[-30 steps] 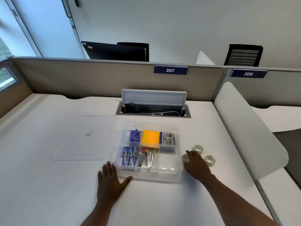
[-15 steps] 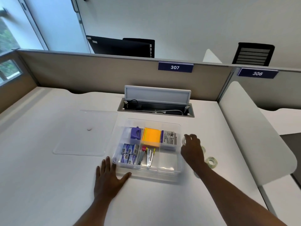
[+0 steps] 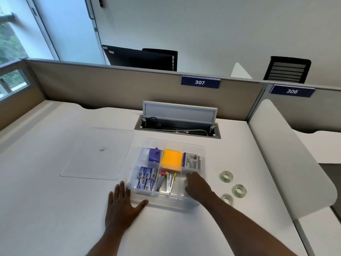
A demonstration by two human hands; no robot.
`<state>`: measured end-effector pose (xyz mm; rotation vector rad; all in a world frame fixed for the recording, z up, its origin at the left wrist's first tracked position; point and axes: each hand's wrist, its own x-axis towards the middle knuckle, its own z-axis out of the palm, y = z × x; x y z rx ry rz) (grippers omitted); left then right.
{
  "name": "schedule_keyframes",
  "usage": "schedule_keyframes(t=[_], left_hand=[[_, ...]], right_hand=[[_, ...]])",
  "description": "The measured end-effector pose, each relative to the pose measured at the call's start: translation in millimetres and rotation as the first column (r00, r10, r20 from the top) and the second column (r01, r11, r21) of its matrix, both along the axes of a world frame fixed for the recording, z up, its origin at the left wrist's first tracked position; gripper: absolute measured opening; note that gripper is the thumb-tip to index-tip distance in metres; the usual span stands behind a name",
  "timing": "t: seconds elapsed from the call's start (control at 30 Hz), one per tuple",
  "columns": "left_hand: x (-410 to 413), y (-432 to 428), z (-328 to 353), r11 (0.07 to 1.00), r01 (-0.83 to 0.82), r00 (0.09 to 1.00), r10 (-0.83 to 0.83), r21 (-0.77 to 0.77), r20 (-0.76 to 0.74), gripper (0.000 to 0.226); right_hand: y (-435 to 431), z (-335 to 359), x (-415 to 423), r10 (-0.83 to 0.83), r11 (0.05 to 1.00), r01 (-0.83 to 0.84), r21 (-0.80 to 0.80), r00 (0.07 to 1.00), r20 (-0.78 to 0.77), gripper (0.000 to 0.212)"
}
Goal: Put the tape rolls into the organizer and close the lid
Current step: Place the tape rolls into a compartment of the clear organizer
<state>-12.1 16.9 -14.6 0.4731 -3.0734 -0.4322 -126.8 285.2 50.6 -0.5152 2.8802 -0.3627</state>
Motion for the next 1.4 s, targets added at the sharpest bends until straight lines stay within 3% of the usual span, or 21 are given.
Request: schedule_keyframes(t=[0.17,0.23,0.37,0.43,0.5,0.53,0.6,0.7,0.8,0.93,1.17,1.27,1.4], left_hand=[[1,1,0,1.000,-0.003,1.000,0.002,-0.007,-0.014,0.108],[1,1,1,1.000,-0.005,1.000,0.005,-0.009,-0.012,0.109],[0,2,2,1.000,-0.007,1.000,0.007,-0.002,-0.022,0.109],[0,3,3,1.000,-0.003,1.000,0.003,-0.003,-0.023,0.109],[0,3,3,1.000,-0.001,1.000,0.001,-0.011,-0.025,0.110],[0,2,3,1.000,-0.001,1.000,0.001,-0.013,-0.026,0.110],[0,2,3,1.000,0.001,1.000,-0.001,-0.016,-0.025,0.109],[1,3,3,1.000,0.000,1.000,-0.001,-0.019,-0.023,0.109],[0,3,4,1.000,-0.006,1.000,0.006,-0.013,-0.028,0.109],[0,3,3,1.000,-0.014,0.999,0.013,-0.014,-0.029,0.109],[-1,3,2,1.000,-0.018,1.000,0.018,-0.012,-0.021,0.107],[-1,3,1,1.000,-0.018,0.999,0.018,-0.001,-0.033,0.107],[-1,3,1,1.000,-0.018,0.999,0.018,-0.006,-0.033,0.107]], right_hand=[[-2,3,-1,-0.041,0.998,0.041,-0.049,0.999,-0.004,0.027],[1,10,-4,-0.077,0.993,0.067,-0.098,0.992,-0.097,0.023],[17,37,-21,-0.342,0.923,0.239,-0.301,0.867,-0.362,0.010],[36,46,-30,-0.491,0.851,0.378,-0.365,0.819,-0.298,0.016],[59,44,-34,-0.587,0.802,0.532,-0.274,0.788,-0.187,0.022],[69,41,-33,-0.583,0.812,0.566,-0.139,0.789,-0.195,0.023],[88,30,-28,-0.520,0.828,0.553,0.096,0.820,-0.241,0.028],[110,10,-25,-0.437,0.897,0.434,0.085,0.899,0.031,0.051],[118,-1,-23,-0.367,0.923,0.358,0.141,0.929,0.046,0.050],[115,2,-26,-0.359,0.926,0.356,0.124,0.933,-0.004,0.031],[84,36,-48,-0.325,0.934,0.317,-0.168,0.945,-0.027,0.050],[62,55,-58,-0.165,0.968,0.167,-0.187,0.986,0.024,0.045],[35,67,-51,0.141,0.988,-0.132,-0.086,0.983,0.117,0.043]])
